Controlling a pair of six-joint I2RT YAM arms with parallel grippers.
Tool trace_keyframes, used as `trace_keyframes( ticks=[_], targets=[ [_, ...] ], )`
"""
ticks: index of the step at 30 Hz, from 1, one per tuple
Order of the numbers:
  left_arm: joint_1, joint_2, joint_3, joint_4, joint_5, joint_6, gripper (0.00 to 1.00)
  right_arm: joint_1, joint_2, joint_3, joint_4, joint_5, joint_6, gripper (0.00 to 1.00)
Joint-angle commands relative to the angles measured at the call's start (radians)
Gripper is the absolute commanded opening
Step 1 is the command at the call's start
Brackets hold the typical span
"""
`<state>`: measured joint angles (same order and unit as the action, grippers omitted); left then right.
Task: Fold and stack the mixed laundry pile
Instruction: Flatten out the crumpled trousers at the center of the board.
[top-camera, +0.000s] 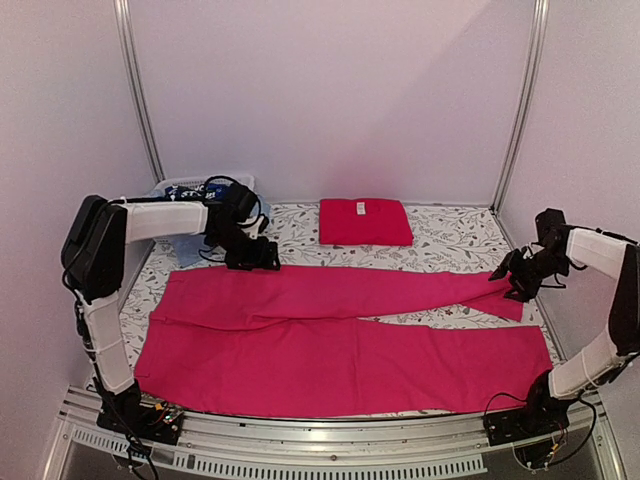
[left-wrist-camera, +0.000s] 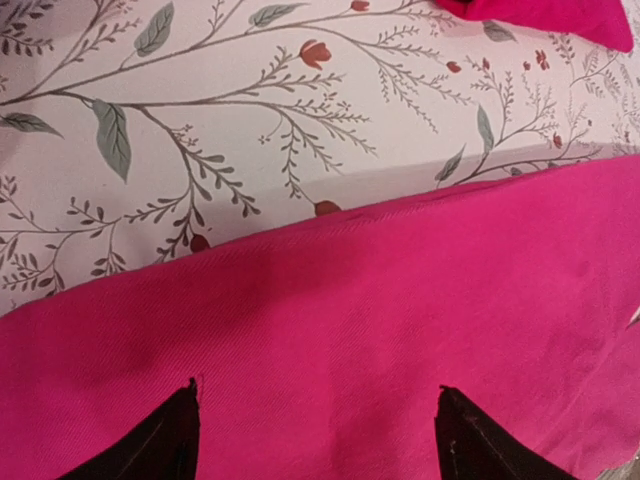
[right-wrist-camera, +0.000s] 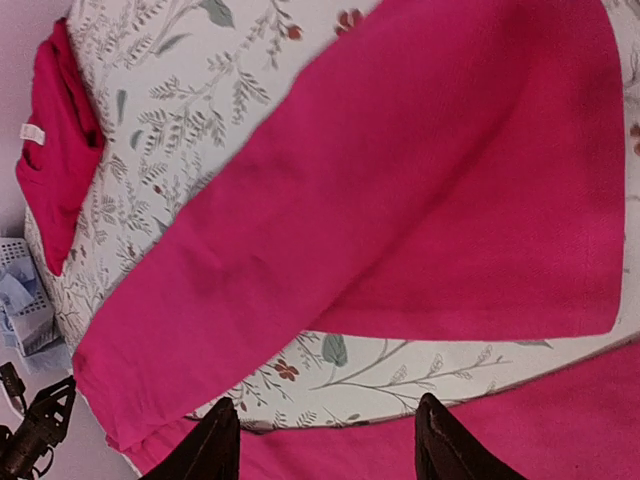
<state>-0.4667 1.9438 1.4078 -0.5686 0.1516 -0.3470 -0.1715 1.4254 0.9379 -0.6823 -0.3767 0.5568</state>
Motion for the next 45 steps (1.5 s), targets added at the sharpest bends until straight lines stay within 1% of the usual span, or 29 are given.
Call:
trace_keyframes(
  ticks=[1,5,10,13,15,18,23,27,29,32,33,36,38,41,44,45],
  targets=[
    [-0.036,0.061,0.08,-0.018,-0.002,0.01,0.78,0.003,-0.022,-0.114,0.06,0.026,0.082,0.57],
    [-0.047,0.112,0.118,-0.001,0.022,0.001,0.76,0.006,0.074,-0.114,0.149,0.025,0.103,0.55],
    [-0.044,0.162,0.12,0.003,-0.01,-0.002,0.72,0.007,0.176,-0.101,0.257,0.023,0.129,0.55],
    [-0.033,0.191,0.116,-0.028,-0.081,-0.015,0.69,0.007,0.252,-0.094,0.251,0.014,0.123,0.55],
    [-0.012,0.196,0.102,-0.046,-0.122,-0.035,0.68,0.005,0.296,-0.099,0.23,0.038,0.112,0.55],
    [0.035,0.183,0.055,-0.055,-0.163,-0.066,0.67,-0.02,0.287,-0.139,0.21,0.104,0.131,0.54],
    [0.118,0.151,-0.02,-0.057,-0.228,-0.074,0.67,-0.124,0.221,-0.178,0.126,0.198,0.149,0.49],
    [0.166,0.14,-0.038,-0.054,-0.243,-0.056,0.67,-0.201,0.188,-0.18,0.056,0.272,0.144,0.43],
    [0.182,0.138,-0.039,-0.053,-0.253,-0.045,0.67,-0.241,0.177,-0.177,0.031,0.289,0.143,0.42],
    [0.2,0.132,-0.038,-0.052,-0.259,-0.033,0.67,-0.266,0.175,-0.166,0.023,0.303,0.133,0.41],
    [0.202,0.129,-0.037,-0.049,-0.257,-0.029,0.67,-0.267,0.176,-0.158,0.024,0.292,0.132,0.4],
    [0.198,0.095,-0.043,-0.008,-0.216,-0.009,0.68,-0.264,0.178,-0.119,0.054,0.159,0.105,0.34],
    [0.186,0.048,-0.053,0.037,-0.169,0.016,0.71,-0.242,0.168,-0.08,0.061,0.096,0.05,0.34],
    [0.15,-0.006,-0.035,0.058,-0.137,0.058,0.75,-0.184,0.14,-0.009,0.058,0.026,-0.026,0.37],
    [0.119,-0.04,-0.011,0.041,-0.113,0.078,0.79,-0.11,0.075,0.011,0.135,-0.055,-0.091,0.47],
    [0.114,-0.046,-0.008,0.033,-0.101,0.08,0.8,-0.083,0.059,0.013,0.164,-0.074,-0.097,0.48]
  ],
)
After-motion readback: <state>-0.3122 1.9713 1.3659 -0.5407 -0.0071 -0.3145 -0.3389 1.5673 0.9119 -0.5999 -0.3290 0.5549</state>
